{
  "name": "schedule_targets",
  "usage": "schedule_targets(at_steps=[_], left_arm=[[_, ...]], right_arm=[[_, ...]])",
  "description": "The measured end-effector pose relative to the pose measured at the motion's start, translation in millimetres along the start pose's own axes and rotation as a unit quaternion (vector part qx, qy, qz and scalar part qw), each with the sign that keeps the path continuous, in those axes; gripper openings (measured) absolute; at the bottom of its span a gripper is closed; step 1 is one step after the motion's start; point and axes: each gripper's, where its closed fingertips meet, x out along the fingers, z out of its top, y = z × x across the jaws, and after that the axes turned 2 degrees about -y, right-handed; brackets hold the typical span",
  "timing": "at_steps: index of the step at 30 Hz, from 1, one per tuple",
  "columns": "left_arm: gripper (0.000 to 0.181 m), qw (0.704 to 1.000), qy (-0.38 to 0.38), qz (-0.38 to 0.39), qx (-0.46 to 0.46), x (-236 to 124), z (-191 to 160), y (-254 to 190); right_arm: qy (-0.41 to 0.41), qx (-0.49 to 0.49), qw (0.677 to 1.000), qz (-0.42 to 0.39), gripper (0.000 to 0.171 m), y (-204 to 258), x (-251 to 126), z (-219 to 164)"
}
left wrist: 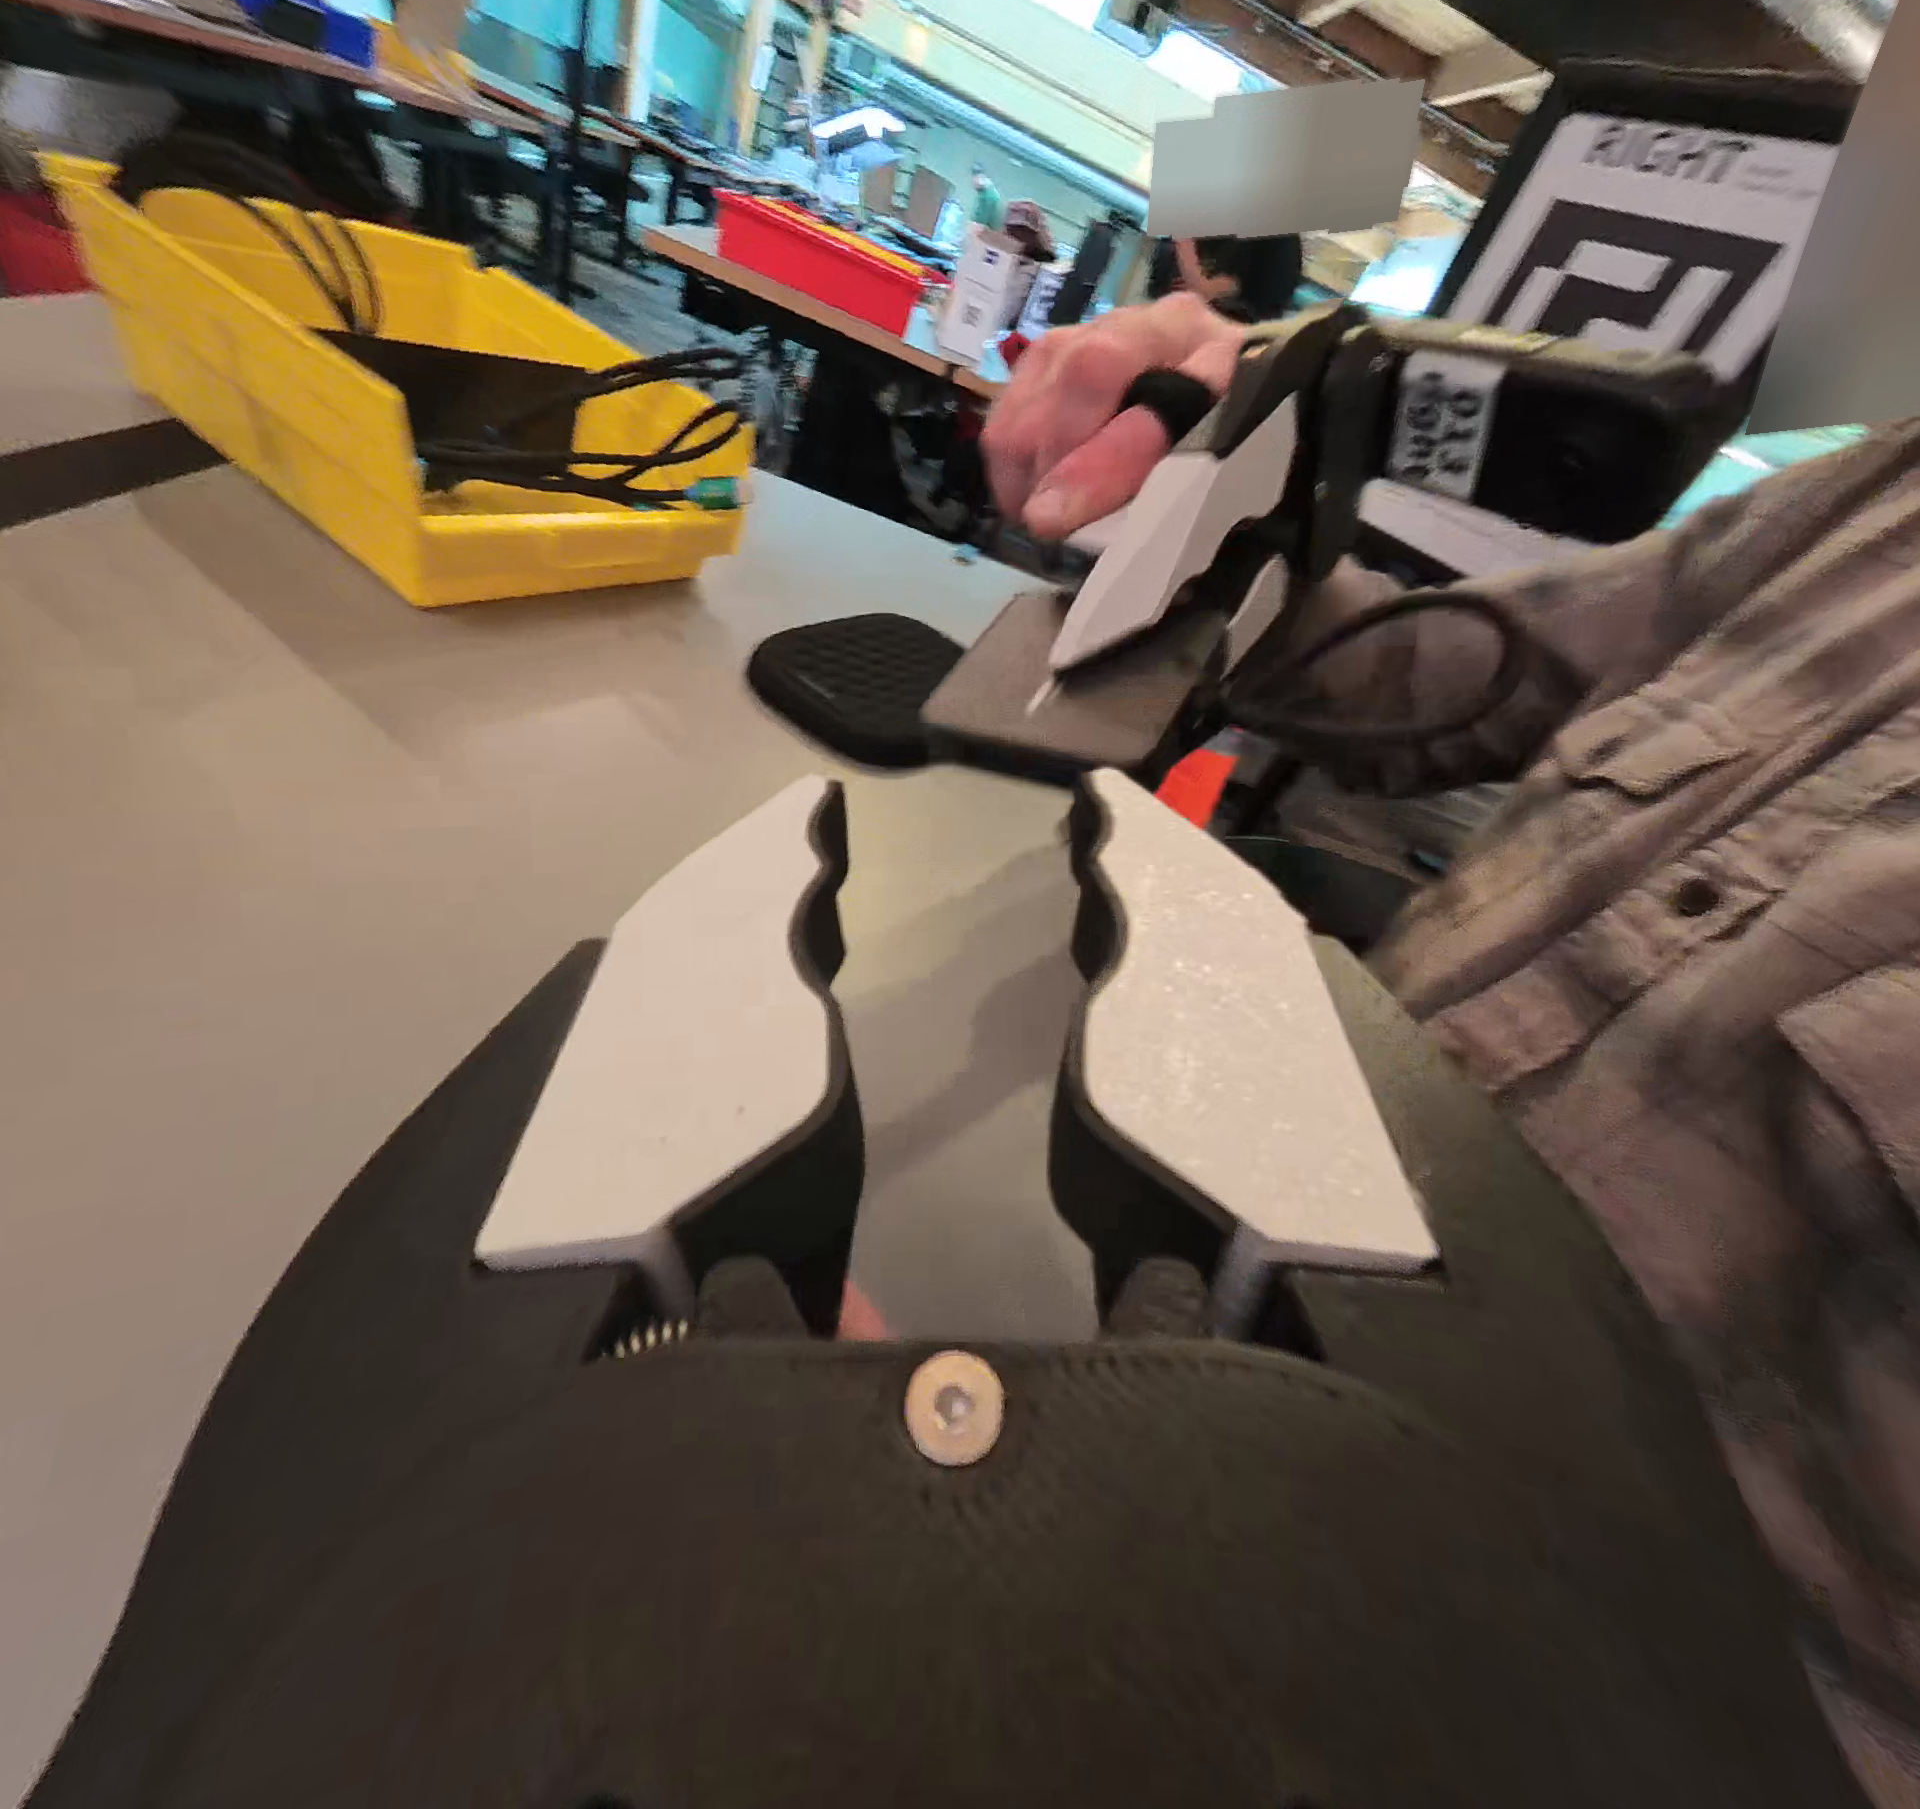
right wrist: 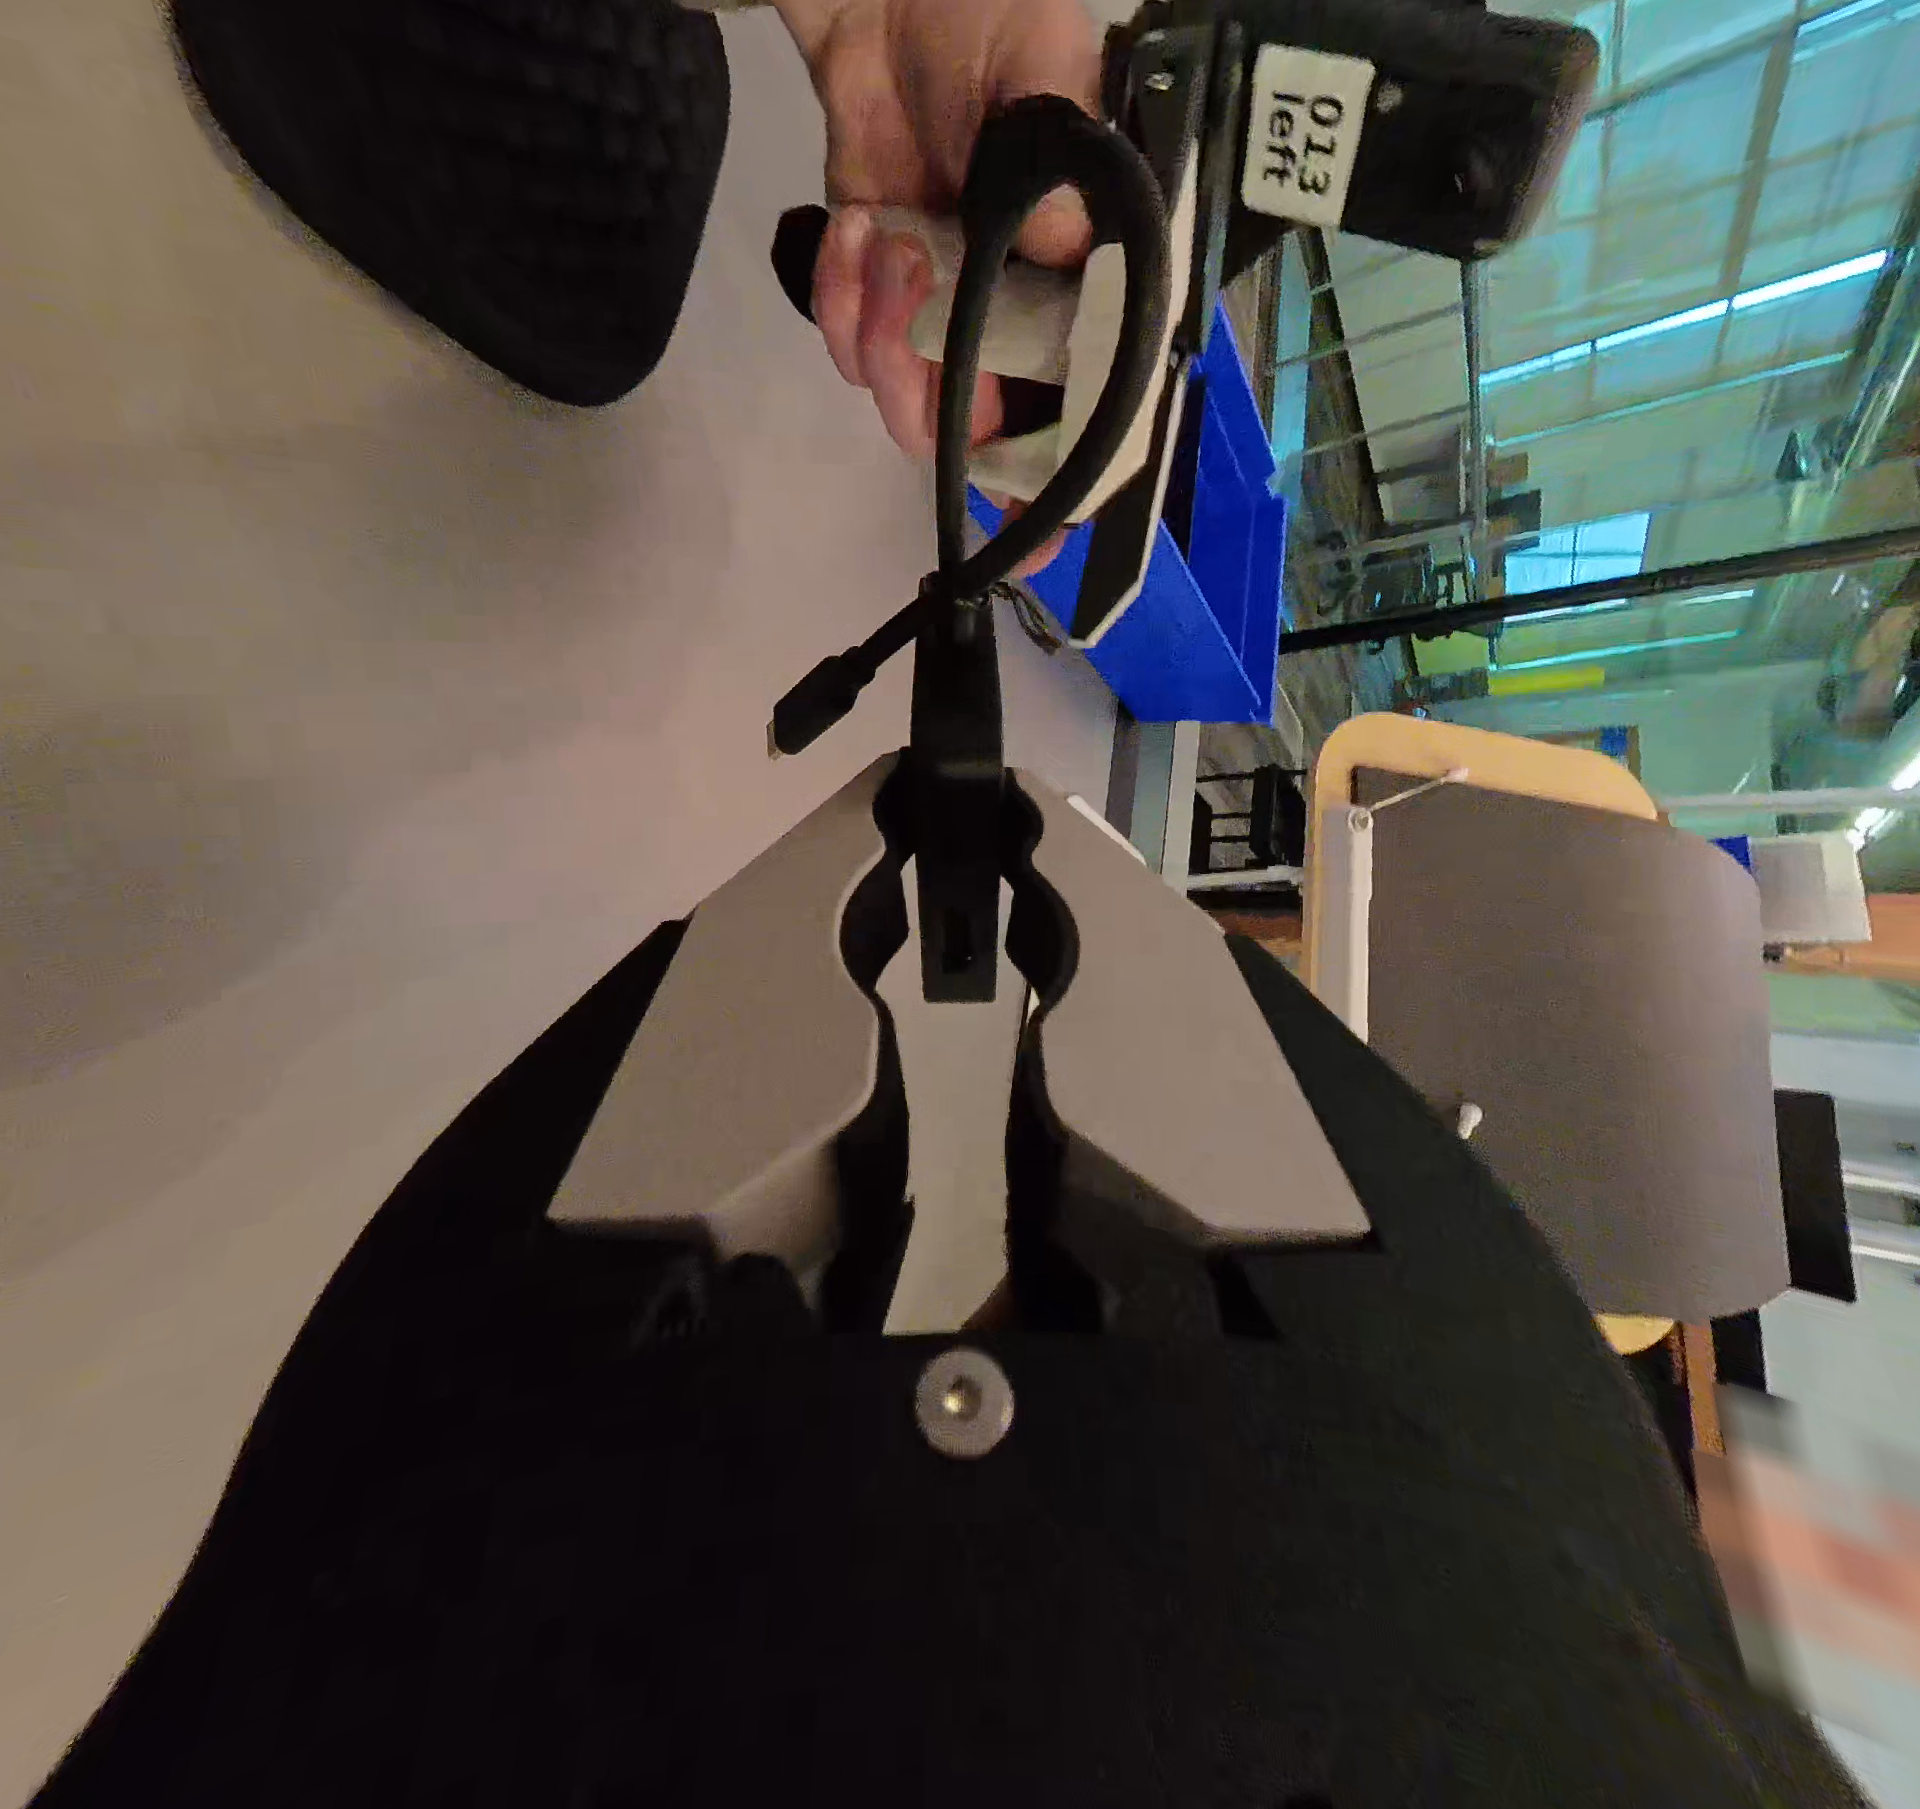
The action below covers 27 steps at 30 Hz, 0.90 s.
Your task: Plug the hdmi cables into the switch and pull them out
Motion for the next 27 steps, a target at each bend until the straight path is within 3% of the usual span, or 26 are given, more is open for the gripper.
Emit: schedule_targets(at_steps=[5,15,27], left_arm=[[0.004,0.993,0.006,0.119,-0.009,-10.1,-30.8,48.5],[0.002,0.969,-0.043,0.242,0.013,-33.3,-40.1,80.4],[0.003,0.945,-0.092,0.310,0.056,-50.6,-31.9,95.0]], right_arm=[[0.037,0.042,0.997,-0.050,0.010,-21.2,-19.8,-36.0],[0.077,0.092,0.984,-0.135,0.010,-81.1,-58.7,-95.1],[0.099,0.146,0.965,-0.193,0.011,-139.9,-78.9,-159.1]])
